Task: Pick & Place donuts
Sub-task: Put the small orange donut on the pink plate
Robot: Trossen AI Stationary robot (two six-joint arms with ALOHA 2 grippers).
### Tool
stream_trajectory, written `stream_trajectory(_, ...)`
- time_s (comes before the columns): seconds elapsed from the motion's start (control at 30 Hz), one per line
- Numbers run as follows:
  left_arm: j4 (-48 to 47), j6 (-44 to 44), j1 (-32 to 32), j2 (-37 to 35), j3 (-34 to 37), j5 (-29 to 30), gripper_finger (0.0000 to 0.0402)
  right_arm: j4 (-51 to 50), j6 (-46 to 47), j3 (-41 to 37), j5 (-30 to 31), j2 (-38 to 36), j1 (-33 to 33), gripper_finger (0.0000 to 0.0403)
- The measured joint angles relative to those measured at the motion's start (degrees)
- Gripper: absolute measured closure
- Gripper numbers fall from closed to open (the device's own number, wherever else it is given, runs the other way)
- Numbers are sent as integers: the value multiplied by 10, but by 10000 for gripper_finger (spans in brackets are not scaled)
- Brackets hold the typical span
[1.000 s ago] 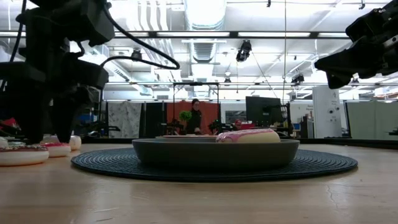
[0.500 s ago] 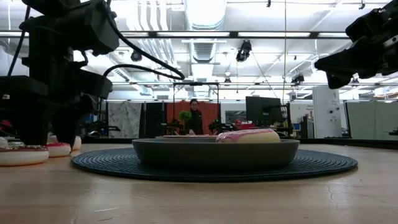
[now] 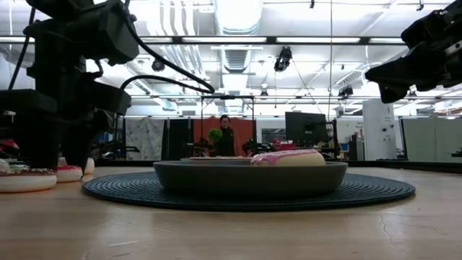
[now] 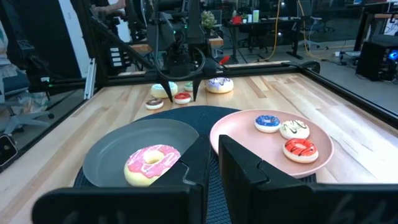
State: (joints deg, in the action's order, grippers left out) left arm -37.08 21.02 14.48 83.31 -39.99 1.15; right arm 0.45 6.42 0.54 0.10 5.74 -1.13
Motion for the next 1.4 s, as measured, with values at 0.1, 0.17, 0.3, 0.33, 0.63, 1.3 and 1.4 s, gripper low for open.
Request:
stream_trajectory(0.1,-1,0,0,0,0,1,152,0,0,0,0,0,0,374)
stream_trajectory(0.17,-2,0,0,0,0,1,164,0,0,0,0,0,0,374)
stream_trajectory(0.3,-2,2,0,0,0,2,178,0,0,0,0,0,0,374)
stream_trajectory(0.33,-2,3,0,0,0,1,179,0,0,0,0,0,0,374)
stream_trajectory(0.63,-25,0,-1,2,-20,-26,179,0,0,0,0,0,0,374)
stream_trajectory(1.3,-114,-101,-69,3,-149,-10,179,0,0,0,0,0,0,374)
stream_trajectory(1.4,-121,-132,-90,13,-177,-10,179,0,0,0,0,0,0,374)
